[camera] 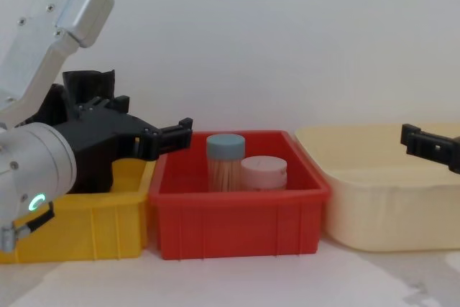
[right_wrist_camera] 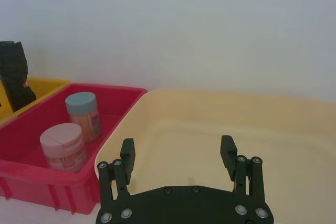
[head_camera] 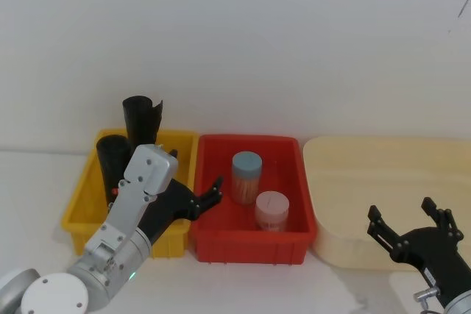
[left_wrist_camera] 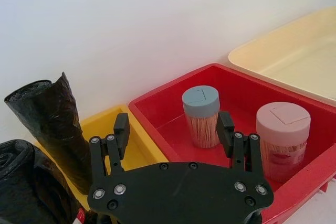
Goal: Pick up the garbage bag with the one hand and transfer it to the other hand.
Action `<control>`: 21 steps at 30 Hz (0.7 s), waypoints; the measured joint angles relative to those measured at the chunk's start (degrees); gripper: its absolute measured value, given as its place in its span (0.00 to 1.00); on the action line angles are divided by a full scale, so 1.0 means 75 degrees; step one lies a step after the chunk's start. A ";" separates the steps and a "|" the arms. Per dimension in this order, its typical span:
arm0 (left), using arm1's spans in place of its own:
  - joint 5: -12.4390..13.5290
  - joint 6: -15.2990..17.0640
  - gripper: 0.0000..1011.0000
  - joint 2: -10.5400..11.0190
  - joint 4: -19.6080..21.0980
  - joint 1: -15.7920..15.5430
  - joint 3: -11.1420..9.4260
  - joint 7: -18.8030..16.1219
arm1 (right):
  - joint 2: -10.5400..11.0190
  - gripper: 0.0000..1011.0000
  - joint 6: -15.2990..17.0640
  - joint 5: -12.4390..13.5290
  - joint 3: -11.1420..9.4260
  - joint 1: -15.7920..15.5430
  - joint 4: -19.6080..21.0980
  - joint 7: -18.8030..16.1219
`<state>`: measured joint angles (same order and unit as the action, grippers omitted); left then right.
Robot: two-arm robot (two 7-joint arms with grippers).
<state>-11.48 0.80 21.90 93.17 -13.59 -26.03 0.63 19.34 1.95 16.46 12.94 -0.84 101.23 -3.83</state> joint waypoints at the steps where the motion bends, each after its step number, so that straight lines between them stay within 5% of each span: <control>1: 0.0000 0.0000 0.99 -0.0001 0.0000 0.0000 0.0000 0.0000 | 0.0000 0.99 0.0000 0.0000 0.0000 0.0000 0.0000 0.0000; 21: 0.0000 0.0000 0.99 -0.0001 0.0000 0.0000 0.0000 0.0000 | 0.0000 0.99 0.0000 0.0000 0.0000 0.0000 0.0000 0.0000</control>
<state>-11.48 0.80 21.89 93.18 -13.59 -26.03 0.62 19.33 1.95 16.46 12.94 -0.84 101.23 -3.83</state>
